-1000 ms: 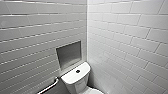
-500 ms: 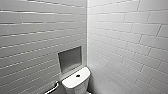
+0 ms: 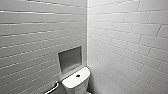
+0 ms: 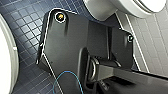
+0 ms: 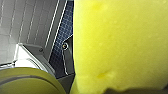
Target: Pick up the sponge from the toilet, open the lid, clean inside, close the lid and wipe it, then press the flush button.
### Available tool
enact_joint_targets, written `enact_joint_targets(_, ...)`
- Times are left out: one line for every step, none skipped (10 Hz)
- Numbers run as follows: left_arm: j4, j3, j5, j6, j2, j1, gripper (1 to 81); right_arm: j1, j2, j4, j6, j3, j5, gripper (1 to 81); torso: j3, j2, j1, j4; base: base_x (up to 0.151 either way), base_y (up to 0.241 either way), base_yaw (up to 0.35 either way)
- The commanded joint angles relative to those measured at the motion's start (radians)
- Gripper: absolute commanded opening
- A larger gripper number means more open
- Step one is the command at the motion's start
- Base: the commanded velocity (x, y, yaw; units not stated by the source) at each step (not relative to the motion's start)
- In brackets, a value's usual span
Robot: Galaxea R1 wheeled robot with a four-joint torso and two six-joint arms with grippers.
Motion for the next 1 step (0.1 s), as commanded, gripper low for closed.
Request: enact_joint_targets(0.019,-0.182,-0.027,0.009,0.123,0.029,1.0,0.027,0.011,-0.041,-0.002,0.004,-0.059,1.0,0.000,0.000,0.000,0.000,0.000,0.000,0.000)
